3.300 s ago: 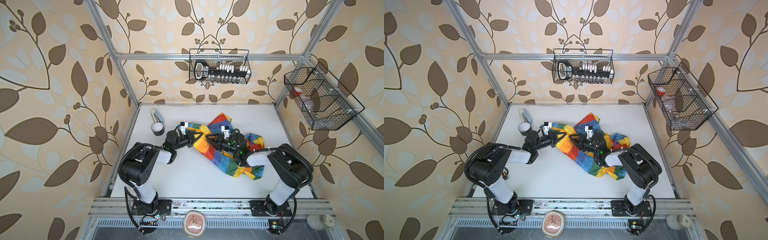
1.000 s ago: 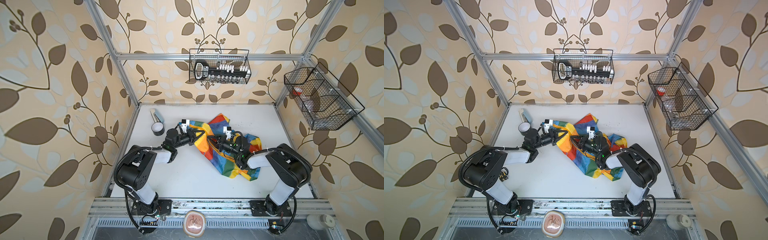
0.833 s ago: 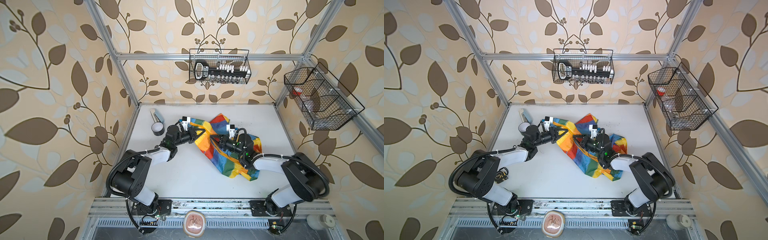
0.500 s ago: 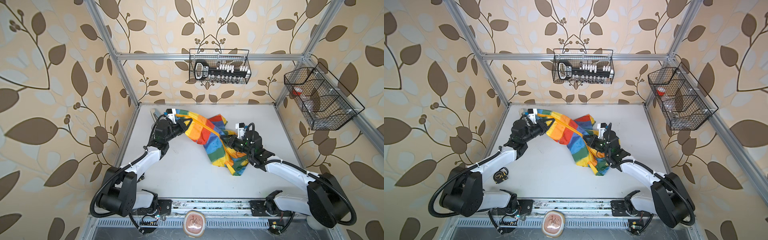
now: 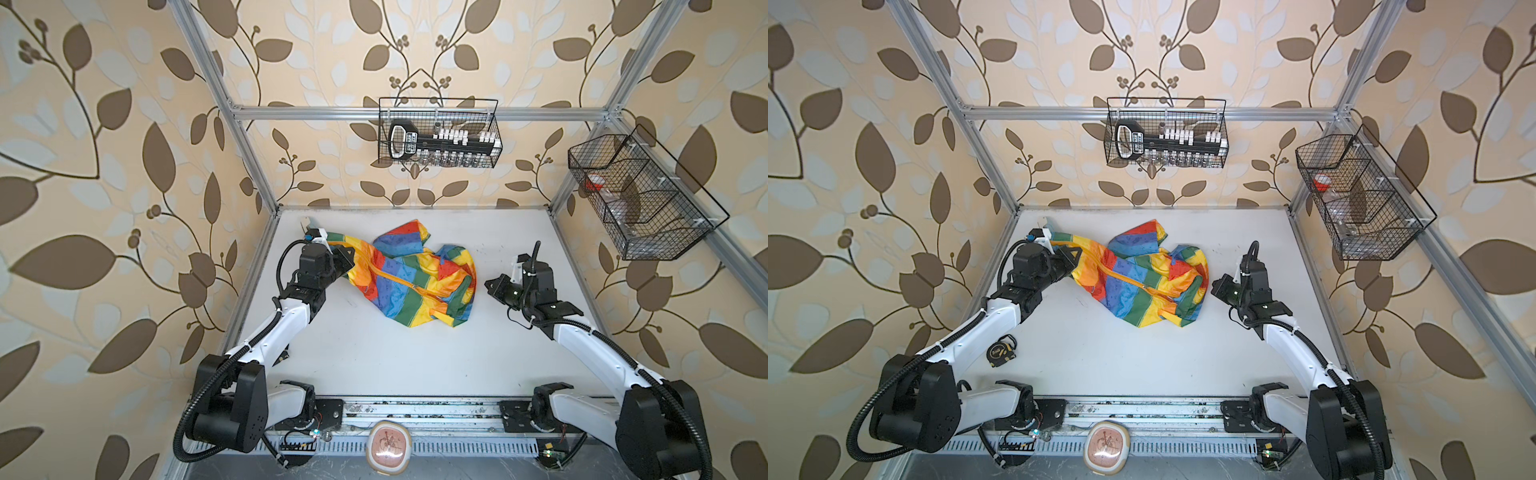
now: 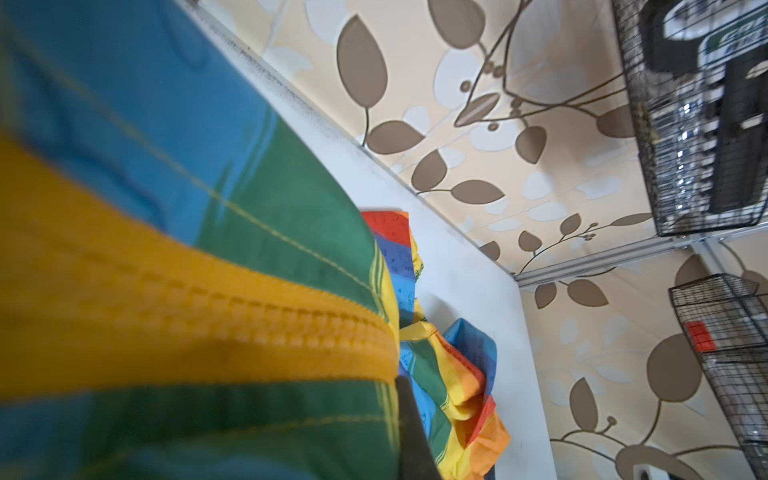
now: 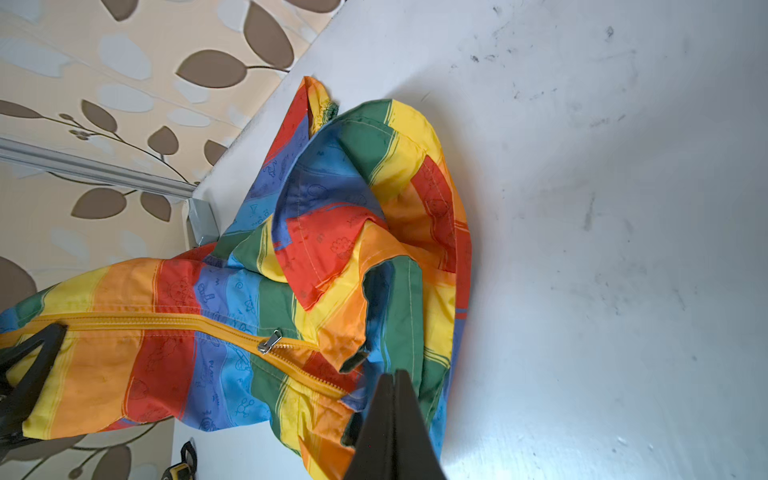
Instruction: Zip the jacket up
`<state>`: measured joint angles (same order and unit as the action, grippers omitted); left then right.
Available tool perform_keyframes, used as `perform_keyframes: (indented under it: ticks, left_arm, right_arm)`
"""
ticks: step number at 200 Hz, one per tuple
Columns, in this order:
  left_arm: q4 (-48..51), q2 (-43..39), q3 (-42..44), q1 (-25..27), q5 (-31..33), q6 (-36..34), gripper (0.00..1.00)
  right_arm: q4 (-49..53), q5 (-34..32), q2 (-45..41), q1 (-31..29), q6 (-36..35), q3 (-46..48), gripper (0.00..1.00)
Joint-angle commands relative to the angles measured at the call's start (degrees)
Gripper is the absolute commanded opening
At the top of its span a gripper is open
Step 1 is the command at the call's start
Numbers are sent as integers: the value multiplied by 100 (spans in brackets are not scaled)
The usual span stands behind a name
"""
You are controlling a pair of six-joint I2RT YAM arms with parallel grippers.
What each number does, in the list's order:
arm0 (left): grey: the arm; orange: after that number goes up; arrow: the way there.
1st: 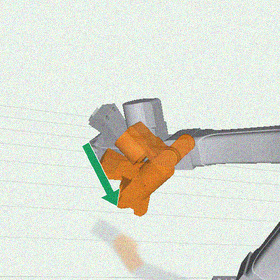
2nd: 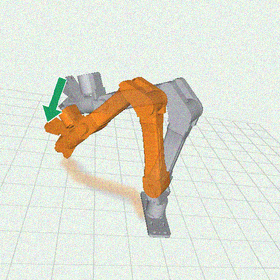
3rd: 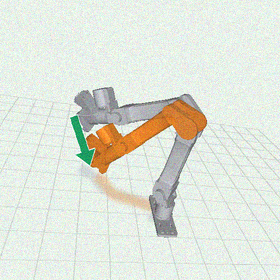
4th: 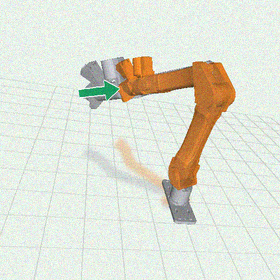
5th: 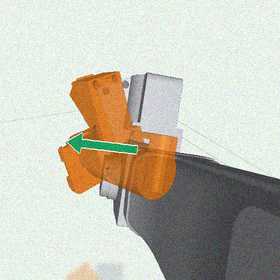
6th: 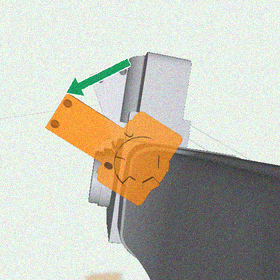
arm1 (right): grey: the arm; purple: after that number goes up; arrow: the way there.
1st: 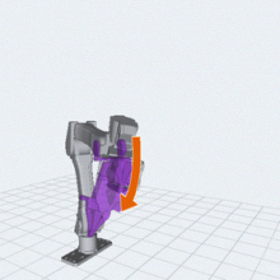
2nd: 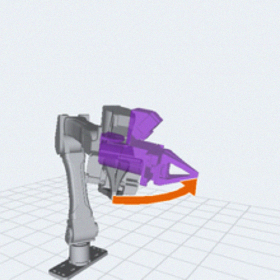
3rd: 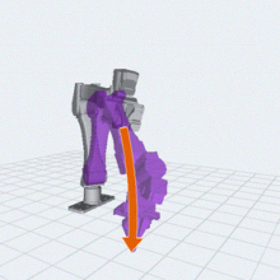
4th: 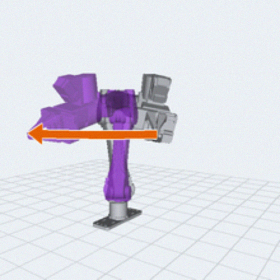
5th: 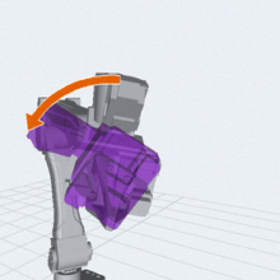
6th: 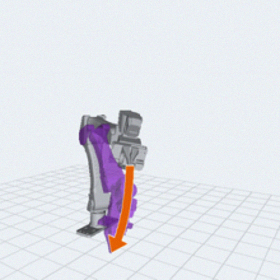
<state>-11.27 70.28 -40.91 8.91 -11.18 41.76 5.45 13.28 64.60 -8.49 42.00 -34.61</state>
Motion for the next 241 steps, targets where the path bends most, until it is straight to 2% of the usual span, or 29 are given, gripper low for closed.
perform_keyframes:
  ticks: [1, 8, 12, 21, 34, 36, 37, 40, 48, 68, 91, 99, 109, 117, 125, 128, 150, 162, 181, 189, 195, 207, 215, 226, 236, 241]
  left_arm:
    - [281, -233, -14, -18, 8, -241, 0]
    - [440, -263, 2, -13, 36, -217, 7]
    - [580, -283, 7, -13, 104, -204, 15]
    - [994, -342, 5, -13, 333, -148, 45]
    - [1717, -421, -54, -8, 783, -134, 77]
    - [1832, -433, -72, -11, 858, -146, 91]
    - [1888, -439, -78, -16, 891, -153, 95]
    - [2052, -459, -95, -13, 996, -179, 98]
    - [2452, -539, -147, -9, 1262, -263, 99]
    - [2851, -1020, -93, -7, 1674, -657, 99]
    - [2857, -1789, -14, -3, 2791, -928, 99]
    - [2458, -2079, 148, 1, 3023, -1041, 99]
    - [1778, -2307, 445, -3, 3230, -1359, 99]
    - [1161, -2383, 699, -5, 3232, -1875, 99]
    - [672, -2430, 905, -10, 3238, -2474, 99]
    - [554, -2433, 966, -10, 3386, -2554, 99]
    - [-681, -2031, 1585, -11, 4030, -3666, 99]
    - [-1296, -1306, 1828, -72, 4590, -3646, 99]
    - [-1776, -24, 1814, -148, 4643, -3681, 99]
    - [-2030, 409, 1814, -151, 4622, -3556, 99]
    - [-2269, 683, 1769, -161, 4546, -3630, 99]
    - [-1804, 967, 1364, -161, 4193, -3873, 99]
    - [-2149, 1162, 1362, -189, 4249, -3976, 99]
    - [-2247, 1443, 1385, -459, 4066, -3736, 99]
    - [-2229, 1445, 1404, -797, 3528, -3544, 99]
    - [-2088, 1406, 1385, -920, 3294, -3466, 99]
  right_arm:
    - [60, 177, 168, -219, -167, -132, 0]
    - [60, 178, 288, -362, -172, -239, 0]
    - [54, 150, 365, -461, -185, -305, 1]
    - [65, 44, 522, -723, -231, -463, 16]
    - [156, -232, 726, -1078, -319, -714, 35]
    - [162, -287, 757, -1129, -345, -742, 38]
    - [160, -306, 770, -1151, -356, -763, 40]
    - [162, -377, 803, -1207, -389, -801, 43]
    - [213, -534, 904, -1311, -479, -962, 49]
    - [500, -1112, 1022, -1336, -776, -1325, 53]
    - [772, -2579, 936, -1191, -990, -1600, 54]
    - [622, -2622, 887, -978, -983, -1563, 56]
    - [-57, -2407, 829, -655, -1030, -1274, 53]
    - [-457, -2713, 785, -502, -1125, -1061, 52]
    - [-888, -3109, 734, -409, -1582, -837, 36]
    - [-1017, -3206, 690, -367, -1805, -753, 35]
    - [-1727, -3776, 288, 134, -2369, -99, 34]
    - [-2631, -3878, 10, 355, -2608, 592, 40]
    - [-3803, -4060, 18, 564, -2760, 1378, 45]
    - [-3460, -4102, -8, 616, -2731, 1272, 48]
    - [-3633, -4040, 62, 613, -2896, 1292, 48]
    - [-3814, -3896, 162, 621, -3136, 1265, 48]
    - [-3923, -3963, 189, 614, -3301, 1307, 48]
    - [-3940, -4125, 289, 614, -3444, 1399, 48]
    - [-3842, -4380, 426, 645, -3360, 1614, 48]
    - [-4122, -4421, 475, 680, -3416, 1738, 50]
